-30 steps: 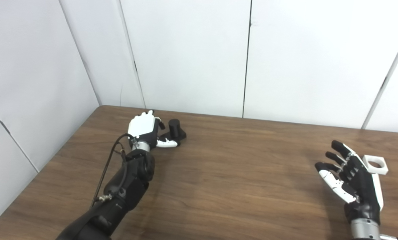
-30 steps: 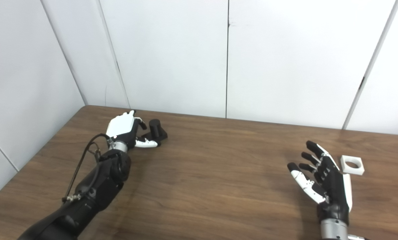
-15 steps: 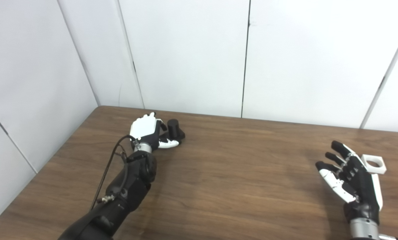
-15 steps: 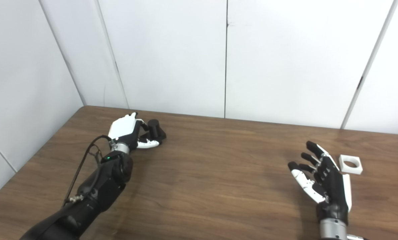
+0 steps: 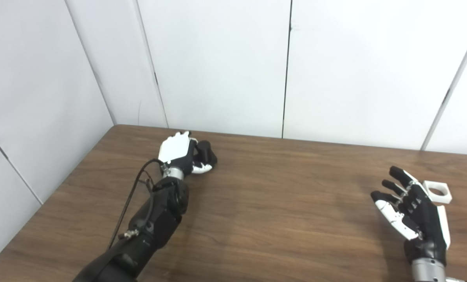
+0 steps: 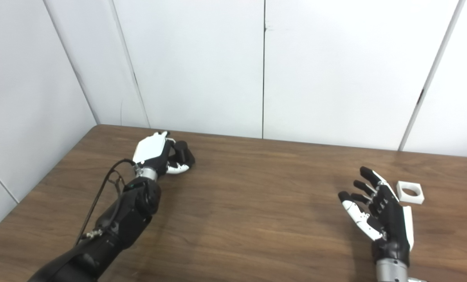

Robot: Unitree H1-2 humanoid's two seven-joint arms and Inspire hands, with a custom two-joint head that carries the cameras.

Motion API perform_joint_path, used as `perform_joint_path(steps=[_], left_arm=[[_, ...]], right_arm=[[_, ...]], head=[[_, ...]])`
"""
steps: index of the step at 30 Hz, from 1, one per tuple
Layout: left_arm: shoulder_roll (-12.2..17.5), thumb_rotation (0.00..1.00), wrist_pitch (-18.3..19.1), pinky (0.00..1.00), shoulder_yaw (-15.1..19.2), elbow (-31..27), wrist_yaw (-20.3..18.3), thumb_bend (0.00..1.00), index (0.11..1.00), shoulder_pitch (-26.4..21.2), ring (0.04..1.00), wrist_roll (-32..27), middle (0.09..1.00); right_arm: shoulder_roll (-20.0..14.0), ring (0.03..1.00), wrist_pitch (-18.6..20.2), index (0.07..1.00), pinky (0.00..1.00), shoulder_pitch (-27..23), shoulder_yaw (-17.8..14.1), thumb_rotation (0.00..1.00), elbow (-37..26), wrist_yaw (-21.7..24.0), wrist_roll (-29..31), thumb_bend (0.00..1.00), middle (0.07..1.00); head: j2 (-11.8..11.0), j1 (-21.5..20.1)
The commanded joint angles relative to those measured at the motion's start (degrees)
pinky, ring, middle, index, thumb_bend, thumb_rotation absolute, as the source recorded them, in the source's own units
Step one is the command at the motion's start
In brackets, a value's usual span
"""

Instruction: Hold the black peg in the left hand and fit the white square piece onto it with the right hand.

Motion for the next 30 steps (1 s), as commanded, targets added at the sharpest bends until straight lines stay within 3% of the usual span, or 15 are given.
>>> perform_joint_path(steps=[1, 10, 19, 30], left_arm=[[0.5, 0.07, 0.5, 1.00, -0.3, 0.9, -0.6, 0.52, 0.492, -0.4, 1.000, 0.0, 0.955], [0.5, 0.08, 1.0, 1.00, -0.5, 1.3, -1.5, 0.52, 0.492, -0.4, 1.000, -0.1, 0.938], [1.2, 0.08, -1.0, 1.00, -1.1, 0.2, -3.8, 0.52, 0.491, 0.2, 1.000, -1.1, 0.937], [2.1, 0.08, -11.0, 1.00, 2.4, -10.9, -15.8, 0.52, 0.494, 4.7, 1.000, -14.3, 0.970]], right_arm=[[0.0, 0.760, -0.7, 0.774, 0.64, -1.1, -0.3, 0.25, -1.3, -0.1, 0.2, 0.61, 0.829], [-0.4, 0.752, -1.3, 0.780, 0.63, -1.1, -0.3, 0.24, -1.3, 0.2, 0.5, 0.59, 0.831], [-0.1, 0.744, -0.7, 0.780, 0.63, -1.4, -0.4, 0.26, -1.4, 0.3, 1.3, 0.59, 0.833], [0.0, 0.731, 0.0, 0.765, 0.62, -1.6, -0.1, 0.24, -1.7, 0.1, 0.7, 0.59, 0.825]], head=[[0.1, 0.1], [0.3, 0.1], [0.5, -0.1], [0.5, -0.6]])
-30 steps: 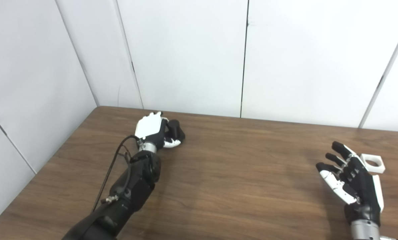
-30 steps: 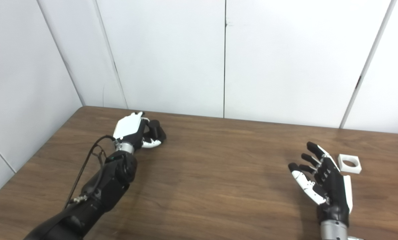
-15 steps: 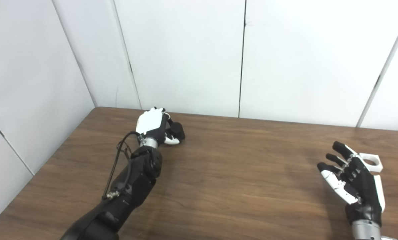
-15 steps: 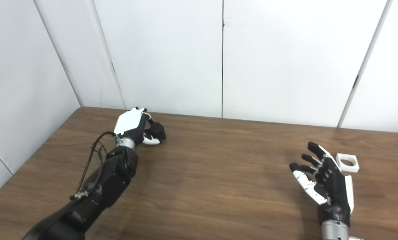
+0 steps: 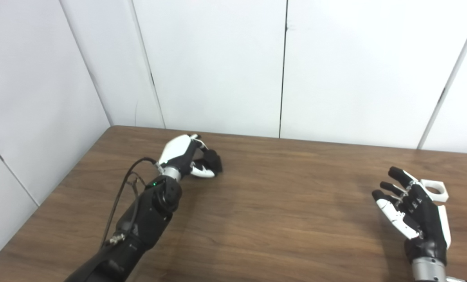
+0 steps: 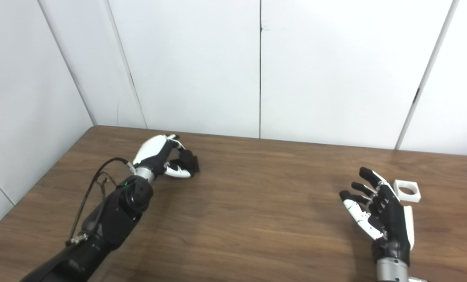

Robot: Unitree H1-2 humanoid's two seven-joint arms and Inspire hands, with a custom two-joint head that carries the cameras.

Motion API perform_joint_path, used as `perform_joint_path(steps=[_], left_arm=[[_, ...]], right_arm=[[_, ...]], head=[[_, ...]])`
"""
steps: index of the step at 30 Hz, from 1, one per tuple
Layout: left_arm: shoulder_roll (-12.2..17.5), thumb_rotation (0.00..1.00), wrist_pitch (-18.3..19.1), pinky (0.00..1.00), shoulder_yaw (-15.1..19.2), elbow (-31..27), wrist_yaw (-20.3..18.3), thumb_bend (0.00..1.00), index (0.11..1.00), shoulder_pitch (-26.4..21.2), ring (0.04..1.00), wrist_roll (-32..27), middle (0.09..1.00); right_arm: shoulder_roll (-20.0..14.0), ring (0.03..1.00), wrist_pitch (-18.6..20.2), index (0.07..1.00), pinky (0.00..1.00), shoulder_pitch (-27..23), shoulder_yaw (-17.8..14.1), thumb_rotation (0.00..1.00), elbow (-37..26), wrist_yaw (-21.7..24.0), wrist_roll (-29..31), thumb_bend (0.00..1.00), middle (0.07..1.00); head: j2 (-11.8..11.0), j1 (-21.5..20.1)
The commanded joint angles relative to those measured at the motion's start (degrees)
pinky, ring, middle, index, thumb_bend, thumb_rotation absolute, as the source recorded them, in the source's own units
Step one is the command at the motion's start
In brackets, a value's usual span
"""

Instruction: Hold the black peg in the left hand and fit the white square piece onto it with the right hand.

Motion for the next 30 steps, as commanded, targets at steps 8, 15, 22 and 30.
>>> perform_joint_path(steps=[8, 15, 22, 30], left_arm=[[-1.4, 0.08, -6.2, 0.98, 2.3, -6.5, -8.6, 0.52, 0.494, 2.3, 1.000, -8.5, 0.973], [-2.6, 0.08, -8.7, 1.00, 1.3, -9.5, -10.4, 0.52, 0.494, 4.1, 1.000, -8.5, 0.990], [-4.6, 0.08, -11.3, 1.00, -0.2, -10.4, -10.9, 0.52, 0.494, 5.3, 1.000, -7.7, 0.996], [-7.1, 0.08, -14.1, 1.00, -1.7, -9.9, -11.6, 0.52, 0.494, 6.6, 1.000, -7.7, 1.000]], right_arm=[[0.1, 0.753, -1.4, 0.773, 0.63, -1.8, 0.2, 0.22, -1.1, 0.1, -0.1, 0.58, 0.839], [0.2, 0.755, -1.2, 0.769, 0.64, -2.0, 0.3, 0.22, -1.1, -0.5, -1.3, 0.59, 0.834], [0.3, 0.751, -0.7, 0.764, 0.64, -1.8, 0.0, 0.22, -2.0, -0.3, -1.1, 0.59, 0.830], [0.3, 0.760, -0.4, 0.765, 0.65, -1.7, -0.2, 0.22, -2.5, -0.2, -0.5, 0.59, 0.836]], head=[[0.2, -0.6], [0.6, -1.6], [1.0, -2.6], [1.4, -4.0]])
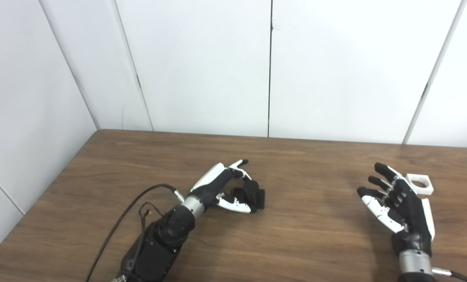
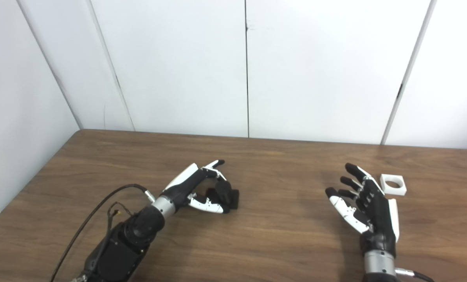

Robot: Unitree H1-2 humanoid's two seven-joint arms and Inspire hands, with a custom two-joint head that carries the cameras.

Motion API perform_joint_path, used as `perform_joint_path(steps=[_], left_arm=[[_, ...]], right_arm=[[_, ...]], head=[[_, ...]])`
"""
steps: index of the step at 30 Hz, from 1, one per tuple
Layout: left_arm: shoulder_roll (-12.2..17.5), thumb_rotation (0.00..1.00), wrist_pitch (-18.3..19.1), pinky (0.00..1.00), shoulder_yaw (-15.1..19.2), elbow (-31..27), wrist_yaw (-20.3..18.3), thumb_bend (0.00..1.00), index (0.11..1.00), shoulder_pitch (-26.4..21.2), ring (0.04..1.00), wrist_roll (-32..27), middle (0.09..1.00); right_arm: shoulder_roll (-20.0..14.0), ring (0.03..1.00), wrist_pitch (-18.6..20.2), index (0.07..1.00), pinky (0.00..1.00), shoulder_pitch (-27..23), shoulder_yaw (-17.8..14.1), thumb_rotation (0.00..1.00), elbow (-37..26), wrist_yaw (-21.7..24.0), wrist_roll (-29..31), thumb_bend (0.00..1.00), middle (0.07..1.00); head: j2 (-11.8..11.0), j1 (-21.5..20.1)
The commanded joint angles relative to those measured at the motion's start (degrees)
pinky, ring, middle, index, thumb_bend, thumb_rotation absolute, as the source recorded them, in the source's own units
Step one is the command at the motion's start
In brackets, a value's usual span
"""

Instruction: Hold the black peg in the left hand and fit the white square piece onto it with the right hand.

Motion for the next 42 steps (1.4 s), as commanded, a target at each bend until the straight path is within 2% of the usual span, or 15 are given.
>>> perform_joint_path(steps=[1, 7, 16, 23, 26, 27, 29, 31, 34, 40, 42], left_arm=[[-0.9, 0.08, -2.0, 1.00, -1.1, -0.3, -1.0, 0.52, 0.495, -0.5, 1.000, 0.4, 1.000], [-2.3, 0.08, -3.7, 1.00, -2.4, 1.4, -1.0, 0.52, 0.494, -0.5, 1.000, 1.0, 1.000], [-4.5, 0.08, -5.5, 1.00, -3.0, 3.2, -1.3, 0.52, 0.494, -0.2, 1.000, 1.0, 1.000], [-4.6, 0.08, -5.3, 1.00, -3.1, 3.0, -1.7, 0.52, 0.494, 0.2, 1.000, 1.1, 1.000], [-4.1, 0.08, -4.9, 1.00, -3.0, 2.6, -2.2, 0.52, 0.494, 0.3, 1.000, 1.1, 1.000], [-3.8, 0.08, -5.0, 1.00, -2.8, 2.5, -2.4, 0.52, 0.494, 0.4, 1.000, 0.8, 1.000], [-3.4, 0.08, -5.4, 1.00, -2.6, 2.5, -2.6, 0.52, 0.494, 0.5, 1.000, 0.4, 1.000], [-2.8, 0.08, -5.4, 1.00, -2.2, 2.1, -3.0, 0.52, 0.494, 0.8, 1.000, -0.1, 1.000], [-1.7, 0.07, -5.9, 1.00, -1.8, 1.7, -3.7, 0.52, 0.494, 1.2, 1.000, -1.0, 1.000], [-0.1, 0.08, -7.9, 1.00, -1.3, 2.8, -4.6, 0.52, 0.495, 1.3, 1.000, -1.9, 1.000], [0.1, 0.08, -8.9, 1.00, -1.1, 3.7, -4.8, 0.52, 0.495, 1.1, 1.000, -2.4, 1.000]], right_arm=[[0.1, 0.760, -0.8, 0.765, 0.65, -1.6, -0.2, 0.23, -2.3, -0.1, 0.0, 0.59, 0.836], [0.0, 0.754, 0.0, 0.768, 0.65, -1.4, -0.2, 0.26, -3.2, -0.3, -0.4, 0.60, 0.838], [0.0, 0.748, 1.0, 0.756, 0.64, -1.0, -0.3, 0.24, -4.4, -0.7, -1.5, 0.61, 0.822], [0.5, 0.753, 1.7, 0.755, 0.65, -0.9, -0.2, 0.24, -5.1, -1.1, -1.8, 0.62, 0.817], [0.6, 0.755, 2.8, 0.756, 0.66, -0.9, -0.1, 0.26, -6.0, -1.3, -2.4, 0.62, 0.818], [0.6, 0.756, 3.0, 0.756, 0.66, -1.0, -0.1, 0.25, -6.2, -1.4, -2.6, 0.62, 0.823], [0.9, 0.761, 3.2, 0.756, 0.67, -1.0, 0.0, 0.25, -6.5, -1.8, -3.1, 0.61, 0.828], [1.3, 0.777, 3.5, 0.754, 0.70, -1.1, 0.1, 0.25, -6.8, -2.5, -3.7, 0.61, 0.824], [1.8, 0.780, 3.6, 0.752, 0.72, -1.3, 0.1, 0.26, -7.0, -3.0, -3.7, 0.61, 0.824], [1.8, 0.735, 4.3, 0.760, 0.63, -1.9, -0.1, 0.25, -8.1, -3.7, -4.7, 0.61, 0.823], [1.1, 0.726, 4.9, 0.753, 0.63, -2.6, -0.1, 0.28, -8.5, -3.9, -6.0, 0.64, 0.807]], head=[[0.1, -0.3], [0.6, -1.4], [1.6, -3.8], [2.2, -7.1], [2.4, -9.4], [2.3, -12.2], [2.1, -14.9], [1.3, -20.0], [0.7, -23.7], [-0.1, -29.0], [-0.4, -29.6]])
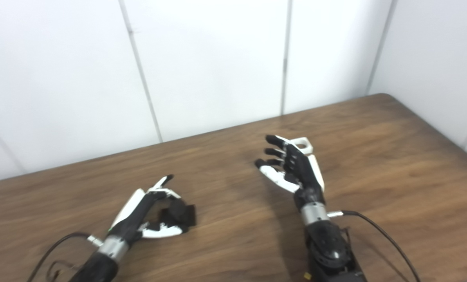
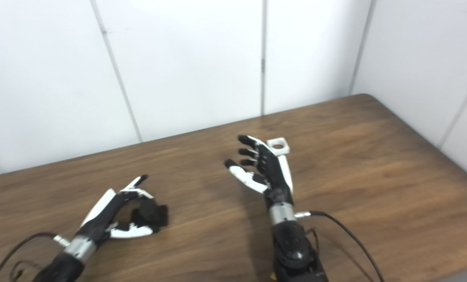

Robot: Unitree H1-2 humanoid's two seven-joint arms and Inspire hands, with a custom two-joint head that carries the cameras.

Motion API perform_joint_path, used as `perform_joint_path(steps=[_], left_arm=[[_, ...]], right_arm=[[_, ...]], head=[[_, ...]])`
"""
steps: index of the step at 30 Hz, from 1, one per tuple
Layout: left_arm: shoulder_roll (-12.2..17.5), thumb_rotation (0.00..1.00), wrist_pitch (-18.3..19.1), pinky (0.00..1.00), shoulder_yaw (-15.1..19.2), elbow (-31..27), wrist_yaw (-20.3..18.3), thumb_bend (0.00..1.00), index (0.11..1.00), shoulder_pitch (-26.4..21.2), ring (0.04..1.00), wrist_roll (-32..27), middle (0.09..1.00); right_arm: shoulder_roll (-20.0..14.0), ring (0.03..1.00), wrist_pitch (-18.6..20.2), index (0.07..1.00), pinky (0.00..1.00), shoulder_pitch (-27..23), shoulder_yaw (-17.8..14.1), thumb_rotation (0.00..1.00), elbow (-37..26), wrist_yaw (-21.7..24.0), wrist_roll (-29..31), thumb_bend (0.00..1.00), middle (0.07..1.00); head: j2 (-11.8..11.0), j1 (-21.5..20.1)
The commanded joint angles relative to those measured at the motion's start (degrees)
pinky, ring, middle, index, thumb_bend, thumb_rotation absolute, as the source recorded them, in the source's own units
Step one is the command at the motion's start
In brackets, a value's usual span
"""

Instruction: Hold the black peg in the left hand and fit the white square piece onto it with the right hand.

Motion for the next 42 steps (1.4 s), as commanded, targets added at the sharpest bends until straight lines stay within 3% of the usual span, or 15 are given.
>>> perform_joint_path(steps=[1, 5, 9, 14, 15, 20, 26, 34, 42], left_arm=[[1.2, 0.08, -0.8, 1.00, 0.1, 1.7, -2.0, 0.52, 0.495, 0.1, 1.000, -0.8, 1.000], [1.3, 0.08, -2.6, 0.99, 0.1, 3.0, -1.8, 0.52, 0.495, -0.4, 1.000, -1.2, 1.000], [1.2, 0.08, -3.3, 1.00, 0.3, 4.0, -1.8, 0.52, 0.494, -0.7, 1.000, -1.4, 1.000], [1.2, 0.08, -4.0, 1.00, 0.4, 4.9, -1.6, 0.52, 0.494, -1.0, 1.000, -1.4, 1.000], [1.2, 0.08, -4.1, 1.00, 0.4, 5.0, -1.5, 0.52, 0.494, -1.0, 1.000, -1.2, 1.000], [1.3, 0.08, -3.8, 1.00, 0.4, 4.4, -1.7, 0.52, 0.494, -0.7, 1.000, -1.0, 1.000], [1.3, 0.08, -4.1, 1.00, 0.5, 4.3, -2.0, 0.52, 0.495, -0.4, 1.000, -1.6, 1.000], [1.4, 0.08, -3.9, 1.00, 0.8, 4.1, -1.8, 0.52, 0.495, -0.5, 1.000, -1.5, 1.000], [1.0, 0.08, -3.5, 0.99, 1.1, 3.7, -1.7, 0.52, 0.495, -0.4, 1.000, -1.8, 1.000]], right_arm=[[-1.5, 0.725, -0.4, 0.749, 0.64, -3.2, 0.0, 0.29, -2.4, -0.4, -2.4, 0.65, 0.801], [-5.8, 0.734, -0.7, 0.748, 0.62, -5.5, 0.6, 0.30, -2.6, -0.1, -7.1, 0.65, 0.810], [-12.0, 0.789, 2.8, 0.756, 0.71, -9.2, 1.0, 0.34, -2.5, 1.0, -13.5, 0.68, 0.827], [-22.0, 0.852, 7.3, 0.761, 0.76, -14.5, 4.2, 0.33, -1.3, 8.6, -19.1, 0.64, 0.858], [-23.9, 0.860, 7.8, 0.748, 0.75, -15.7, 4.9, 0.31, -0.7, 10.5, -19.5, 0.67, 0.866], [-29.7, 0.866, 10.0, 0.729, 0.71, -20.0, 7.9, 0.26, 2.0, 16.5, -22.0, 0.71, 0.880], [-33.4, 0.911, 10.3, 0.732, 0.75, -23.4, 11.4, 0.29, 5.5, 20.9, -25.4, 0.74, 0.897], [-36.8, 0.999, 11.3, 0.782, 0.98, -28.6, 17.0, 0.37, 12.4, 30.2, -28.1, 0.76, 0.972], [-37.7, 1.000, 11.0, 0.791, 1.00, -31.6, 19.9, 0.38, 19.0, 34.0, -29.1, 0.79, 0.980]], head=[[-0.2, -0.5], [-0.2, -0.5], [-0.3, -0.5], [-0.5, -0.7], [-0.7, -0.6], [-0.7, -0.6], [-1.1, -0.2], [-1.2, 0.3], [-1.1, 0.8]])
